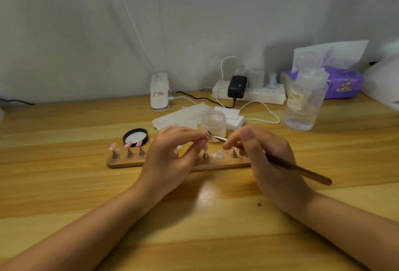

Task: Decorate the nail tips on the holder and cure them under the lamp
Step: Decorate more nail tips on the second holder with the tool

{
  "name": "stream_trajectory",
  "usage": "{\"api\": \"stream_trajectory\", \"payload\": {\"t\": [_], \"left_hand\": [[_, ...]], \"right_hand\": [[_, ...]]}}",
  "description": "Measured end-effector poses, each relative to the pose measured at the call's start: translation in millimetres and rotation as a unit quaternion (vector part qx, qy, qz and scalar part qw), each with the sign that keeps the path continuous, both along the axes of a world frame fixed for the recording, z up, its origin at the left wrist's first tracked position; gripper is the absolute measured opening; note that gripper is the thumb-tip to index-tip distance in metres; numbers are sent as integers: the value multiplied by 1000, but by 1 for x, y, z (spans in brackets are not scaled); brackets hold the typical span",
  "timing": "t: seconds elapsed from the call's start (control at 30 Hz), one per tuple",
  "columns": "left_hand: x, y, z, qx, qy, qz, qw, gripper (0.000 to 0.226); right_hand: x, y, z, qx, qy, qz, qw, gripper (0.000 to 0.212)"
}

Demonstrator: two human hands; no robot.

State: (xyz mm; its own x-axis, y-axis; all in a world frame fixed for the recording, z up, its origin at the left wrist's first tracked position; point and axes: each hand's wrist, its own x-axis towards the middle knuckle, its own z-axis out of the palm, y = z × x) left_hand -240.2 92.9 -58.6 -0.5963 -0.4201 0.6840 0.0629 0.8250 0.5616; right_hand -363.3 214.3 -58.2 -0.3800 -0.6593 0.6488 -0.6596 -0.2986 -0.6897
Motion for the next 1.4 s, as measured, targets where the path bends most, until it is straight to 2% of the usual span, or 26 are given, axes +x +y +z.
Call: {"api": "stream_trajectory", "payload": {"t": [0.17, 0.4, 0.63, 0.83, 1.1, 1.2, 1.27, 1.4], "left_hand": [[0, -1, -1, 1, 1, 0, 1000, 17], [0, 1, 0, 14, -1, -8, 1000, 17], [0, 2, 2, 23, -6, -4, 1000, 18], [0, 2, 2, 19, -10, -5, 1000, 16], [1, 2, 2, 18, -13, -4, 1000, 16], [1, 3, 2, 18, -11, -5, 1000, 17], [1, 3, 2, 19, -12, -5, 1000, 16], [1, 3, 2, 15, -17, -4, 1000, 17]], "right_hand": [[0, 4, 0, -30, -41, 16, 999, 43], [0, 0, 1, -19, 20, 1, 1000, 34], [-1, 4, -1, -55, -22, 13, 998, 42], [0, 0, 0, -26, 28, 6, 999, 36], [-1, 3, -1, -58, -18, -3, 998, 41], [-1, 1, 0, -56, 32, -17, 998, 36], [0, -1, 1, -44, 62, -20, 997, 40], [-2, 0, -1, -39, 22, -8, 999, 39]]}}
